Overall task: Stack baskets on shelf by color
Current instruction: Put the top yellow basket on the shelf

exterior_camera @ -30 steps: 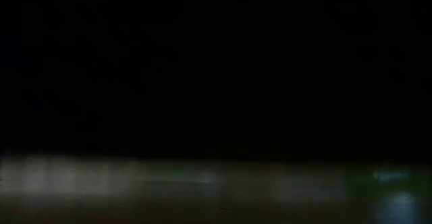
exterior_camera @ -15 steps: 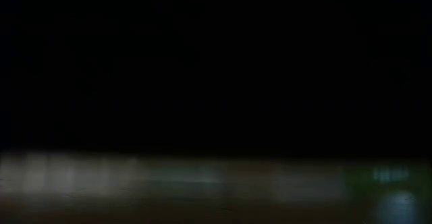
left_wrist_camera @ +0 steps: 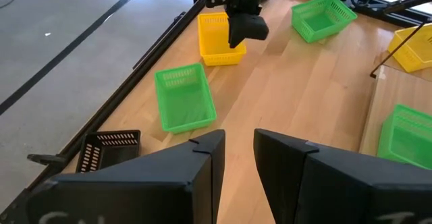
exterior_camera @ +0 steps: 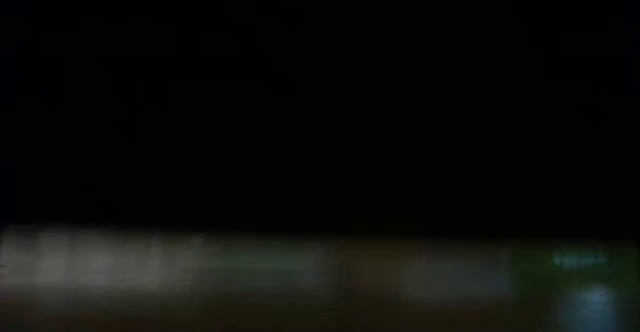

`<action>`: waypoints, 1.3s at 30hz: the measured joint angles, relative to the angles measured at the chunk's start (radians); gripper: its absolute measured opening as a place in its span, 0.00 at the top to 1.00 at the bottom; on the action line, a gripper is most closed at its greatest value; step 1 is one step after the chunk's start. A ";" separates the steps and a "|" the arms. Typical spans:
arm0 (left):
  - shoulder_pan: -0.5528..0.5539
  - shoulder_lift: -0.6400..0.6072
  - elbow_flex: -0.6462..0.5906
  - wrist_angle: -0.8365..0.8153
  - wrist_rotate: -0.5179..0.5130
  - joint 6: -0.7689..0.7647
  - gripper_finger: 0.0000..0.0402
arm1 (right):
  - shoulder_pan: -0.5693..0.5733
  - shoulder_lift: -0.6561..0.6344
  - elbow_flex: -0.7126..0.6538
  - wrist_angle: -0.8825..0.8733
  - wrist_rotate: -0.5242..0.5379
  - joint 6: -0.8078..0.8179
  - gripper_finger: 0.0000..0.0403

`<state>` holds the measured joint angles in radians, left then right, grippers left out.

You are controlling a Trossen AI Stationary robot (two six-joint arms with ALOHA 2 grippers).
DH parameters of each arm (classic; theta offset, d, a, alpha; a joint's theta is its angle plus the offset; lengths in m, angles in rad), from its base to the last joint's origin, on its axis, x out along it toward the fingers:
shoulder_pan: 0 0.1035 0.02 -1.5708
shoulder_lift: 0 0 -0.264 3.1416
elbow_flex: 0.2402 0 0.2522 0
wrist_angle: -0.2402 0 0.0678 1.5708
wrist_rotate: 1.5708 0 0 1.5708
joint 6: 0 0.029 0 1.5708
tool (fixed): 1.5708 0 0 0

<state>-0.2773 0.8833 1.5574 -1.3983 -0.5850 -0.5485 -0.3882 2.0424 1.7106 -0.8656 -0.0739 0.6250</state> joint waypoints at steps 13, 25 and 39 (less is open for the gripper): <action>0.000 0.000 0.000 0.000 0.000 0.000 0.82 | -0.002 0.107 0.000 0.011 0.002 0.025 0.78; 0.000 0.000 0.000 0.000 0.000 -0.001 0.82 | 0.008 0.133 0.000 -0.006 0.074 -0.073 0.97; 0.000 0.000 0.000 0.000 0.000 0.007 0.82 | 0.162 0.123 0.311 -0.451 0.210 -0.107 1.00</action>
<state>-0.2775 0.8833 1.5574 -1.3987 -0.5854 -0.5420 -0.2263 2.1654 2.0213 -1.3170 0.1358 0.5180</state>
